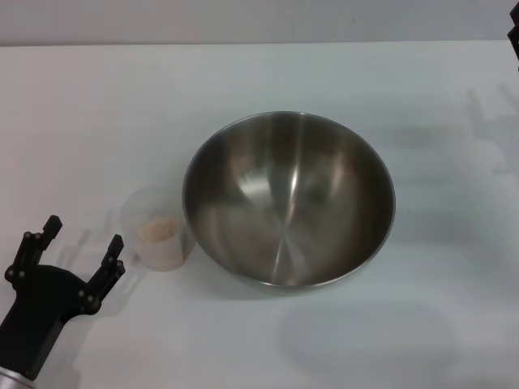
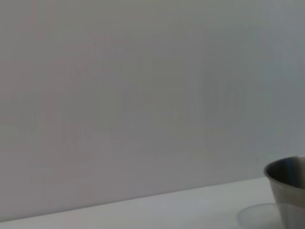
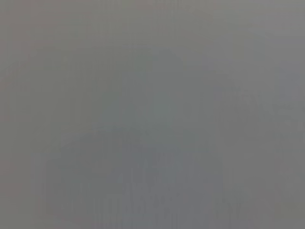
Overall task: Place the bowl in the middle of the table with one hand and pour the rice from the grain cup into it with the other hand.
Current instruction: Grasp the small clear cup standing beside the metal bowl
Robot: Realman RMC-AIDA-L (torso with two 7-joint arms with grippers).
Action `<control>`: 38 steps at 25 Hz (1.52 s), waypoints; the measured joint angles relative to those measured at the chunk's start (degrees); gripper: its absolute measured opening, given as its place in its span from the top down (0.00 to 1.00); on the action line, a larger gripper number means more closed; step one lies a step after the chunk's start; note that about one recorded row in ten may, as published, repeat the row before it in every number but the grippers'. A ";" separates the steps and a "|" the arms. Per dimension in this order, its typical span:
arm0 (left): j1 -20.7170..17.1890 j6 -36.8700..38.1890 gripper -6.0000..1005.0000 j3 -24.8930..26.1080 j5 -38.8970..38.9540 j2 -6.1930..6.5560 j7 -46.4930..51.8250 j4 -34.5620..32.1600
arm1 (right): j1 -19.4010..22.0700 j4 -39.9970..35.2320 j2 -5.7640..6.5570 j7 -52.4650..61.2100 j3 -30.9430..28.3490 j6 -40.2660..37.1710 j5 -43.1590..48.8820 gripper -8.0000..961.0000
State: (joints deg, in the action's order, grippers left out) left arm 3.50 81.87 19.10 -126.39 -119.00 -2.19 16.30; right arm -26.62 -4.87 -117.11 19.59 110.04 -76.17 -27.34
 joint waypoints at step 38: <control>6.24 -8.01 0.20 5.53 0.45 0.14 -0.10 -1.45 | 1.34 -0.63 -0.48 0.01 -0.09 -0.36 0.01 0.41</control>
State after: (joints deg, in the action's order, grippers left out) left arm 9.74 73.86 24.62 -125.94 -118.86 -2.29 14.86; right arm -25.28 -5.50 -117.60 19.60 109.95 -76.53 -27.33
